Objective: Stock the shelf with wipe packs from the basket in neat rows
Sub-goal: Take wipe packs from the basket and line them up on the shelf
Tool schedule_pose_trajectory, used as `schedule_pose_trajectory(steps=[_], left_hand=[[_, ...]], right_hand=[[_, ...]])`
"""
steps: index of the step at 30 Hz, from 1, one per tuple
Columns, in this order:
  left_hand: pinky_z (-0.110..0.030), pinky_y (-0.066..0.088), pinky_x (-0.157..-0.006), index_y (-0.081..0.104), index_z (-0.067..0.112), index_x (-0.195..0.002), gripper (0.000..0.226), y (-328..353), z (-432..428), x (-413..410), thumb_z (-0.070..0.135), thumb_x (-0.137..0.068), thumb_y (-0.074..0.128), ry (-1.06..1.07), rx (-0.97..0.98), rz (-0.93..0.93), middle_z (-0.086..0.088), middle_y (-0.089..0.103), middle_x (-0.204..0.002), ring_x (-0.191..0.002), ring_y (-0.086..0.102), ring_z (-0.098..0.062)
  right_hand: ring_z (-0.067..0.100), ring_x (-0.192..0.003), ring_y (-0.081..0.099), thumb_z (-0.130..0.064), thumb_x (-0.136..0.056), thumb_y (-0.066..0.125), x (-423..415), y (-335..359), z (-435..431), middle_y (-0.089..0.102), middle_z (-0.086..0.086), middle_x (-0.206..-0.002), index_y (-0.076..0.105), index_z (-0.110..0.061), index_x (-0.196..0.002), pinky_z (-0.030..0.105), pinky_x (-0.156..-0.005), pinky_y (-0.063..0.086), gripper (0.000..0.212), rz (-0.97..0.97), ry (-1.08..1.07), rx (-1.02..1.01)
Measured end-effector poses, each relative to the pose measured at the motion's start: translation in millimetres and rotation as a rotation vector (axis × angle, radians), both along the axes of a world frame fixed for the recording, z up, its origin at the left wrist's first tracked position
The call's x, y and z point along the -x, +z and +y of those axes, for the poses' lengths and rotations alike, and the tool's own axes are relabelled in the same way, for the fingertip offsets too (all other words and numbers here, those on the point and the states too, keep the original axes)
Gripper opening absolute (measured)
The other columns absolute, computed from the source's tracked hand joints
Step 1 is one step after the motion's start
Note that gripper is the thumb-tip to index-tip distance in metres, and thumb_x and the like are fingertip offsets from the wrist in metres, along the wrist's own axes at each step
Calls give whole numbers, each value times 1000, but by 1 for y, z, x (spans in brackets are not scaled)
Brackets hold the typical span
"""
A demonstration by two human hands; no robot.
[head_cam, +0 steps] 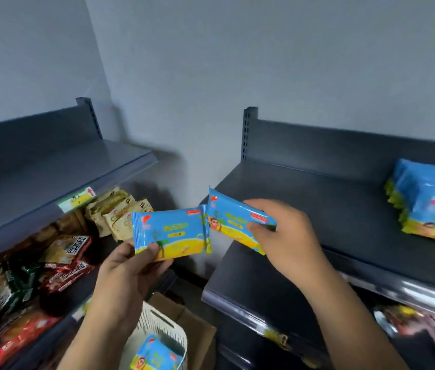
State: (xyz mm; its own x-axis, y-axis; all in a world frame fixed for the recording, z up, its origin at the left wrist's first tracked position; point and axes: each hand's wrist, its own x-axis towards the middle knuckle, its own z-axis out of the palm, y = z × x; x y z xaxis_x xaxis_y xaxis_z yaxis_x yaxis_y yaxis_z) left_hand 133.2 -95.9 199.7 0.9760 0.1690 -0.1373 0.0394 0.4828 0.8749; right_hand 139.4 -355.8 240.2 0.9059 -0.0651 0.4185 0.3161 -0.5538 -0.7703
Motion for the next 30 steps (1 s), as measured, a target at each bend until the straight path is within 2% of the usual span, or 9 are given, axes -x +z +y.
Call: schedule_pose_trajectory(steps=[2, 6, 9, 13, 17, 20, 23, 28, 30], left_hand=[[-33, 63, -79, 66, -3, -109, 16, 13, -34, -1, -3, -94, 59, -36, 1, -7, -20, 75, -105, -87, 75, -23], [-39, 59, -88, 65, -1, -97, 6, 40, -116, 3, -2, -93, 60, -148, 12, -54, -19, 75, -103, -91, 74, -24], [-37, 60, -84, 69, 7, -80, 20, 54, -181, 13, -3, -94, 59, -195, 60, -78, -13, 75, -92, -82, 75, -18], [-38, 61, -84, 73, 13, -68, 33, 64, -269, 35, -3, -93, 58, -285, 65, -109, -11, 76, -88, -82, 76, -18], [-39, 59, -89, 67, 2, -95, 7, 62, -357, 63, -1, -93, 61, -356, -9, -127, -18, 75, -105, -93, 75, -21], [-37, 61, -85, 64, -3, -103, 11, 60, -417, 81, -1, -92, 62, -387, -23, -108, -19, 76, -106, -90, 75, -21], [-34, 63, -81, 63, -7, -110, 18, 65, -462, 95, -2, -92, 63, -449, -31, -80, -19, 76, -107, -93, 75, -24], [-37, 63, -83, 66, -1, -112, 21, 70, -516, 105, -7, -92, 62, -551, -72, -60, -12, 78, -107, -100, 75, -25], [-40, 62, -84, 67, -1, -110, 20, 67, -535, 104, -8, -91, 63, -583, -117, -46, -14, 77, -106, -99, 75, -27]], right_hand=[[-6, -99, 63, 0, -86, 72, 12, 11, -34, 70, -22, -105, 76, -29, -114, 7, -80, 46, 41, -32, -64, -3], [-6, -101, 63, -5, -88, 73, 39, 30, -109, 70, -23, -107, 75, -34, -115, 9, -80, 46, 40, -73, -165, -5], [-7, -101, 61, -9, -89, 74, 65, 49, -169, 70, -22, -109, 74, -34, -117, 5, -81, 40, 37, -94, -222, 37], [-6, -103, 57, -12, -90, 73, 108, 72, -253, 68, -23, -110, 74, -33, -118, -1, -82, 35, 35, -110, -312, 95], [-6, -99, 59, -11, -91, 72, 146, 87, -338, 69, -21, -114, 74, -30, -119, 0, -79, 38, 34, -91, -388, 106], [-10, -86, 61, -11, -90, 71, 167, 92, -397, 69, -27, -102, 76, -34, -113, 7, -72, 40, 33, -65, -445, 124], [-9, -73, 59, -11, -90, 71, 179, 93, -444, 68, -23, -90, 76, -35, -109, 6, -60, 38, 31, -31, -502, 122], [-1, -84, 63, -10, -90, 70, 165, 87, -497, 70, -21, -94, 75, -34, -106, 12, -62, 48, 29, -9, -533, 121], [3, -81, 64, -10, -90, 71, 150, 82, -514, 69, -20, -94, 74, -33, -106, 14, -60, 49, 28, 10, -546, 121]])
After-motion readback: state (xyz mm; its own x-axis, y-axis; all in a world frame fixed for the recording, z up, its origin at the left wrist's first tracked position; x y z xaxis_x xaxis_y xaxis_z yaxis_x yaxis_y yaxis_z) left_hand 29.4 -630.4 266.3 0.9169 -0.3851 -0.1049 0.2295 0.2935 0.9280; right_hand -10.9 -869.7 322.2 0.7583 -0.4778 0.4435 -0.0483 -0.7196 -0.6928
